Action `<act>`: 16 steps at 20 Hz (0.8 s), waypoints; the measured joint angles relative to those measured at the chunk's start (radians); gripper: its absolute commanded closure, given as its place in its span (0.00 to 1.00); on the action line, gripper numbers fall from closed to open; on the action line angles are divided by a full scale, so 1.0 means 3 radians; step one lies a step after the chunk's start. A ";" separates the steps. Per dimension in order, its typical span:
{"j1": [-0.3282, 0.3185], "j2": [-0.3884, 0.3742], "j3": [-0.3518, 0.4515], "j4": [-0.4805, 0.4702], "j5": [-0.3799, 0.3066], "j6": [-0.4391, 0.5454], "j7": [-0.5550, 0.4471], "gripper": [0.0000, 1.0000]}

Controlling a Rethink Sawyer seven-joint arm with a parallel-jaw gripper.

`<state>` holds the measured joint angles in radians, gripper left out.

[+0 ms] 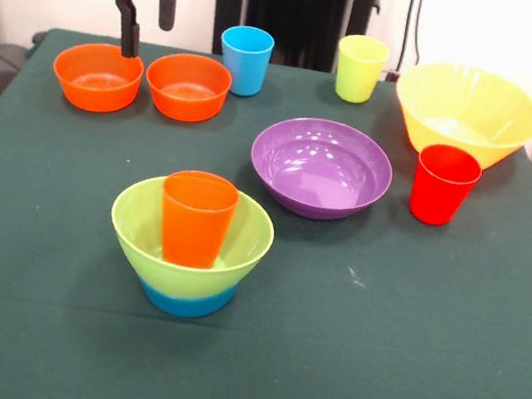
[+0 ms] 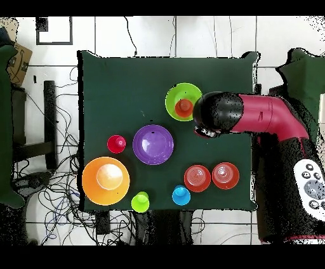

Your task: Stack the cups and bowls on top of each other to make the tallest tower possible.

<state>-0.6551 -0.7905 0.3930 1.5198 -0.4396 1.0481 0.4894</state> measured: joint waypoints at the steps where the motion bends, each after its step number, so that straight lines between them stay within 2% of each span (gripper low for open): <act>1: 0.0000 0.0009 0.0000 0.0003 0.0000 0.0000 0.0000 0.00; 16: 0.0000 0.0023 0.0000 0.0119 0.0000 -0.0001 0.0000 0.00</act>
<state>-0.6551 -0.7835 0.3930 1.5557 -0.4396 1.0479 0.4894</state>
